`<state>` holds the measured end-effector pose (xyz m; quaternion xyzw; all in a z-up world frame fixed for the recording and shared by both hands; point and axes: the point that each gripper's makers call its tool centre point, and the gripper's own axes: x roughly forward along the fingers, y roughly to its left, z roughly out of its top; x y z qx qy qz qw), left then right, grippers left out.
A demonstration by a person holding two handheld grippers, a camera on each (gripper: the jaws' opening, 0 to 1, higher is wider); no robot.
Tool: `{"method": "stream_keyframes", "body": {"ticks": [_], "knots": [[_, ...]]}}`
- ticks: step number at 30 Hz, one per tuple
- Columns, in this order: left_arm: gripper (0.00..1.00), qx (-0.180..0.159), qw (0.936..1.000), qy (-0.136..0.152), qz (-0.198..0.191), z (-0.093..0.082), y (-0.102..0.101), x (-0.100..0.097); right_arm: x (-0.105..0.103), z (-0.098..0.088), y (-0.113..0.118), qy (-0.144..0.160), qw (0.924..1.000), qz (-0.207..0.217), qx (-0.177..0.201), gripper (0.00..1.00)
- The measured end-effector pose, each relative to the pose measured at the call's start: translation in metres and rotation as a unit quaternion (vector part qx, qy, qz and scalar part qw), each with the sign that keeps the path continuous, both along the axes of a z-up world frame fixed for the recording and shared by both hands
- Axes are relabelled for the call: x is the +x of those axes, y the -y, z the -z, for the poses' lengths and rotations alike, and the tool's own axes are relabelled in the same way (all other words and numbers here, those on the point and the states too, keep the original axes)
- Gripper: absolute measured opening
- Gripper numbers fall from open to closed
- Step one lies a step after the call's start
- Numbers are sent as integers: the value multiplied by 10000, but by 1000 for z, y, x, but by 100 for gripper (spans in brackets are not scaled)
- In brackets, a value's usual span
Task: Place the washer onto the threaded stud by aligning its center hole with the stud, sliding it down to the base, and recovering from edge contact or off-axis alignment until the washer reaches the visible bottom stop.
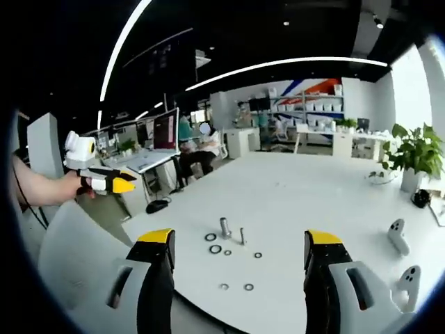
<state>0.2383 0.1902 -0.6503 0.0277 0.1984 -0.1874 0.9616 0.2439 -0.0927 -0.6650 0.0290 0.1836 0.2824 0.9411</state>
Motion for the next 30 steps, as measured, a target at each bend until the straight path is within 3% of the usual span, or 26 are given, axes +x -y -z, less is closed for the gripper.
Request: {"method": "stream_keyframes", "body": {"ticks": [2,5,8,18,22,23,24,25,26,28,30], "knots": [[39,50,10000,24,-41,0,-3,0,0,6,1,-179,9998,36,63,75],[38,-140,9998,-22,-107,0,-7,1,-2,-3,-6,138,9997,-184,-98,72],[38,100,9999,20,-85,2,-7,0,-5,3,-12,150,9982,-339,-475,70],[37,54,9999,13,-126,2,-9,0,-8,3,-17,165,9976,-478,-477,70],[37,50,9999,-41,-148,4,-9,0,-6,2,-12,103,9988,-367,-294,70],[37,110,9998,-74,-153,5,-8,-1,-6,3,-13,82,9989,-375,-283,70],[34,485,9988,22,-107,3,-10,-1,-7,3,-13,83,9988,-387,-291,70],[33,609,9980,167,-17,-1,-7,-1,-8,2,-15,104,9986,-419,-307,70],[32,539,9982,245,65,-4,1,-2,-9,1,-15,155,9983,-454,-334,70],[34,433,9989,141,139,-1,7,-4,-9,-1,-12,213,9984,-416,-318,70],[35,597,9981,34,140,6,5,-3,-6,-2,-6,183,9995,-208,-141,70]]}}
